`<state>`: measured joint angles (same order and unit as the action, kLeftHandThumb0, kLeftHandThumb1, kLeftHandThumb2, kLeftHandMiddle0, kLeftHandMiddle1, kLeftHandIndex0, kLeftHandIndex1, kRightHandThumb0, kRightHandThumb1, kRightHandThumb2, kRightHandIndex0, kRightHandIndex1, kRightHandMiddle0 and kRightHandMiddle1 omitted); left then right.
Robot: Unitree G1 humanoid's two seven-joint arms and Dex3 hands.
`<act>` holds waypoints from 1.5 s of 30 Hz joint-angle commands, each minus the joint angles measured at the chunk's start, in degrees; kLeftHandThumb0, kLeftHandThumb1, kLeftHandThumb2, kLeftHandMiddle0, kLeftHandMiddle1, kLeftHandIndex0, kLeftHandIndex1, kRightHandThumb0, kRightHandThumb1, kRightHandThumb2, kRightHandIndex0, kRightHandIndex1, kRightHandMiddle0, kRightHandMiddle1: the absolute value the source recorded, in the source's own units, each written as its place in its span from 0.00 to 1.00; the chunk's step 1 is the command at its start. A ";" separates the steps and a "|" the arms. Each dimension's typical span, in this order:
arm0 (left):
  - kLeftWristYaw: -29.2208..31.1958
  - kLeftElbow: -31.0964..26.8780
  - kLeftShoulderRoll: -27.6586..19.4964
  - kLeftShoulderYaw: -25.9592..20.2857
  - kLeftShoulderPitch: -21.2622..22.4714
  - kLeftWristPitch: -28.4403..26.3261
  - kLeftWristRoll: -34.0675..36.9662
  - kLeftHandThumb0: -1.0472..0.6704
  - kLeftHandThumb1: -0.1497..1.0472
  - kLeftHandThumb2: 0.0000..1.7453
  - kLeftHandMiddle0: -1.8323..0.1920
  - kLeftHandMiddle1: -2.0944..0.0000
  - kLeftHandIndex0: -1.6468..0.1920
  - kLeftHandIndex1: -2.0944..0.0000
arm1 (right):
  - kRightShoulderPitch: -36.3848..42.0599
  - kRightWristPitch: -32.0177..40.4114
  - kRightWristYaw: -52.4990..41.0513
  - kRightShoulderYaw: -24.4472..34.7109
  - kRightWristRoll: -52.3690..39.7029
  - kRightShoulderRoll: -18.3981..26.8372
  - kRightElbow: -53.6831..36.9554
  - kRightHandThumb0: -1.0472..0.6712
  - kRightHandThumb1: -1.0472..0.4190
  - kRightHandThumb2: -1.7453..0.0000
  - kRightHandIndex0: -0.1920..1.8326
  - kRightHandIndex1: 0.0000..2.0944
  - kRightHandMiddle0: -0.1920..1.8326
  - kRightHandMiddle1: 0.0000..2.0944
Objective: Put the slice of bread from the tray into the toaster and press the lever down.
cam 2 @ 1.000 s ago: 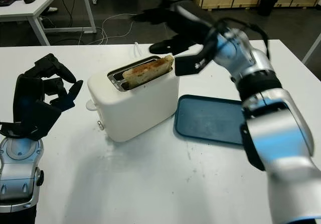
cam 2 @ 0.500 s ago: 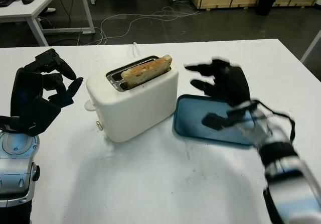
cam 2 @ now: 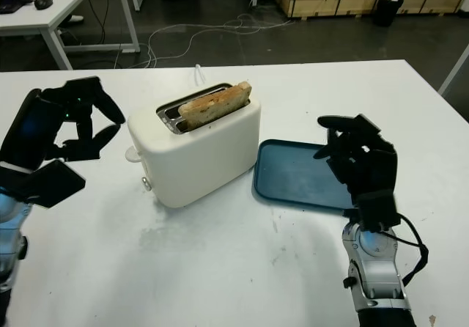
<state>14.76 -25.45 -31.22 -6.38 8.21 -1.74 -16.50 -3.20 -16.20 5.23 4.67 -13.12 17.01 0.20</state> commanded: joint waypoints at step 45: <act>12.58 -0.95 -8.19 3.15 -1.61 -7.65 -8.37 0.80 0.81 0.03 0.38 0.26 0.31 0.99 | -4.23 6.02 -7.90 6.31 2.73 -5.51 0.54 0.47 0.09 0.72 0.57 0.83 0.44 0.82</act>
<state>27.98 -26.98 -39.77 -3.72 6.56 -9.79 -24.83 -6.86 -10.70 -2.49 10.58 -10.42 12.06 1.40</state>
